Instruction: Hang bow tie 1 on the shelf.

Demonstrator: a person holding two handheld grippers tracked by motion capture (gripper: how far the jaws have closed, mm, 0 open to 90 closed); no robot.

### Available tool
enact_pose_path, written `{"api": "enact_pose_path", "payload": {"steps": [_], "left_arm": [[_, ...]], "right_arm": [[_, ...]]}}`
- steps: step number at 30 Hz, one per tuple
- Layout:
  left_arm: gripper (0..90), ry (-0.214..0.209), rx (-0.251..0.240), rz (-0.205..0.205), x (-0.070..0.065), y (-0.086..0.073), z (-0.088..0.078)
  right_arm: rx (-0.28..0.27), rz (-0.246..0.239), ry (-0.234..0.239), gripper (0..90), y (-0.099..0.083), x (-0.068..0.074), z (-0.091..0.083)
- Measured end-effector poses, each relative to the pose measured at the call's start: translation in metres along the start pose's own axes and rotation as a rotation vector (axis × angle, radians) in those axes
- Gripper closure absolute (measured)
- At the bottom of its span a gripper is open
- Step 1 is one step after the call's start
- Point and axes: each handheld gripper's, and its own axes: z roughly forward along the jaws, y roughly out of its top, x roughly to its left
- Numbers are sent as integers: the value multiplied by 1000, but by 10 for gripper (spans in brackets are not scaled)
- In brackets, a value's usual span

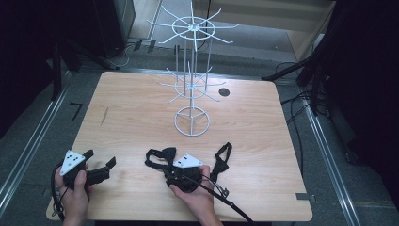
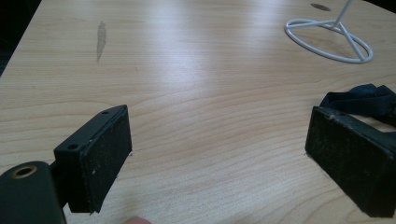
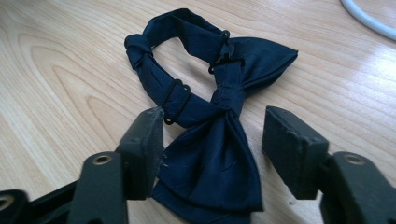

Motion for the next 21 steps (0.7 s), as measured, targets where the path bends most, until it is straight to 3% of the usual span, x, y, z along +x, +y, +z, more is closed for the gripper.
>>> {"api": "enact_pose_path", "payload": {"steps": [3, 6, 11, 15, 21], "left_arm": [[80, 2, 0, -2, 0, 0, 0], [80, 3, -2, -5, 0, 0, 0], [80, 0, -1, -10, 1, 0, -1], [80, 2, -3, -15, 1, 0, -1], [80, 0, -5, -19, 2, 0, -1]], "right_arm": [[1, -8, -6, 451, 0, 2, 0], [0, -38, -33, 618, -1, 6, -1], [-4, -13, -31, 786, -2, 3, -2], [-6, -9, -28, 818, -2, 2, -3], [-79, 0, -24, 828, -4, 1, -12]]}}
